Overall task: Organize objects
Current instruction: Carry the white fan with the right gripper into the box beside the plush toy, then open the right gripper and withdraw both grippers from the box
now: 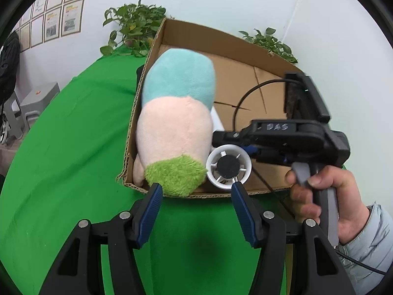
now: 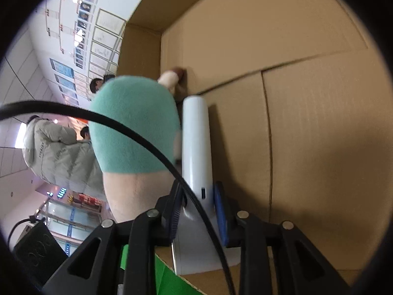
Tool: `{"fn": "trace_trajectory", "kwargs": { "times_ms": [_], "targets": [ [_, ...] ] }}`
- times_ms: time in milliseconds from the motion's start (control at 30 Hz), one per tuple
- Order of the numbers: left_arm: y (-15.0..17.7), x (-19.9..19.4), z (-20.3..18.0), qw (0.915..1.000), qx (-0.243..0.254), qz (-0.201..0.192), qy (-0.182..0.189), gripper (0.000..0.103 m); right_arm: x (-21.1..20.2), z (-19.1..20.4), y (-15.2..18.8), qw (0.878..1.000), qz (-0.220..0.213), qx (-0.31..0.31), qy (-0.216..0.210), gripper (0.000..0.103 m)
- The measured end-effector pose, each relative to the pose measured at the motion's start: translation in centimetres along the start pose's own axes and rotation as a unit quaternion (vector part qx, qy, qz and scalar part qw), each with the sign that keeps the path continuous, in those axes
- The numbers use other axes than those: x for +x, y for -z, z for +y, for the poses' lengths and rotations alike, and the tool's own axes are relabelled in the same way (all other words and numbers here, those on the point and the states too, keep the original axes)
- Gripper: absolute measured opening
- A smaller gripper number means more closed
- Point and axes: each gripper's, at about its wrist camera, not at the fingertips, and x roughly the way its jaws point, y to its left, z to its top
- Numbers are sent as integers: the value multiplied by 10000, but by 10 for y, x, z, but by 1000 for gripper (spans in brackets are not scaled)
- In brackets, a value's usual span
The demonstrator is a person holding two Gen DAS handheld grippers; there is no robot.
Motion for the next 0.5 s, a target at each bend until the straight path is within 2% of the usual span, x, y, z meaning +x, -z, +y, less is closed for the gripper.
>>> {"fn": "trace_trajectory", "kwargs": {
  "times_ms": [33, 100, 167, 200, 267, 333, 500],
  "targets": [
    [3, -10, -1, 10000, 2, -39, -15, 63, -1, 1, 1, 9997, -20, -21, 222, 44],
    [0, -15, -6, 9999, -30, -117, -54, 71, -7, 3, 1, 9992, -95, -88, 366, 62],
    [2, -26, -6, 9997, -56, -231, -98, 77, -22, 11, 3, 9983, -245, -242, 471, 77],
    [2, -29, -7, 9995, -53, -284, -138, 78, -36, 17, 5, 9964, -391, -429, 615, 81],
    [-2, -35, -9, 9989, -28, -392, -255, 84, -56, 25, 10, 9914, -552, -704, 956, 82],
    [-6, -41, -16, 9980, 65, -502, -370, 85, -82, 32, 21, 9823, -748, -989, 1402, 84],
    [-15, -46, -42, 9951, 298, -749, -572, 95, -133, 31, 61, 9670, -1205, -1166, 1920, 89]
  ]
}}
